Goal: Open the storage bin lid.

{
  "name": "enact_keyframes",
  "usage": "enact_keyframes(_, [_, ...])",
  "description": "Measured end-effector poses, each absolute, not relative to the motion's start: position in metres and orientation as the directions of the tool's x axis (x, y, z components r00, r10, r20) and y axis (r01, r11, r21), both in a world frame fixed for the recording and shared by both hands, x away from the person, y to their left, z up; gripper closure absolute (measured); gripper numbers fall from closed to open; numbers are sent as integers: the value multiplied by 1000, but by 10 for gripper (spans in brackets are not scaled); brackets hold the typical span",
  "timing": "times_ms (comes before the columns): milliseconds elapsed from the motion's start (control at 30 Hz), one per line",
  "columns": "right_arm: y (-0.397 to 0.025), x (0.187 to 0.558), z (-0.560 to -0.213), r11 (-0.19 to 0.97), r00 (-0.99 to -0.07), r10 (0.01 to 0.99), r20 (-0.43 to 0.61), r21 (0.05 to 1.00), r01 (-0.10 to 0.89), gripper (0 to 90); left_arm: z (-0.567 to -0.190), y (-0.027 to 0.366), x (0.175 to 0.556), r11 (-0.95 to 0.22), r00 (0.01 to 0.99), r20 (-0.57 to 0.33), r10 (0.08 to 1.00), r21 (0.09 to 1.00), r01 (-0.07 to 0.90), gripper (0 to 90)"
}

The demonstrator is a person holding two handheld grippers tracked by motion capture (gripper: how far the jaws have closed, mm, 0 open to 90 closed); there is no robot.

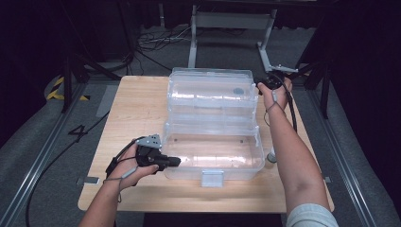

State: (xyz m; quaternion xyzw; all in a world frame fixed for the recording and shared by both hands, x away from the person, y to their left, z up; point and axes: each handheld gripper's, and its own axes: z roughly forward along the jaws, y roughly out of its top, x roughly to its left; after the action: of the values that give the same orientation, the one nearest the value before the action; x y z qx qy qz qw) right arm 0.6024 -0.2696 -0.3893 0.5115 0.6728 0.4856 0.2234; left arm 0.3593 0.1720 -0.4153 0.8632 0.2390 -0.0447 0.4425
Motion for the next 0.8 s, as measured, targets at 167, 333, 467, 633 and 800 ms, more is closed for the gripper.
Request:
enact_keyframes(167, [-281,583,-378,21,-400,902,164,907,420,614,-408,180,362,-479,877,-289,383,750,456,768])
enact_keyframes(333, [-291,556,-369,48,-464,874,148,922,385,570,-397,188,362,-439,876,-273,398,782,443,690])
enact_keyframes(467, [-302,530,-363,78,-509,852,123,931,356,554,-389,197,362,-411,871,-261,417,800,437,647])
enact_keyframes(633, [-312,496,-359,31,-562,810,170,944,330,531,-385,211,365,-365,835,-231,500,818,445,565])
enact_keyframes(800, [-315,476,-357,58,-583,802,131,954,295,528,-382,221,366,-351,803,-228,550,810,470,515])
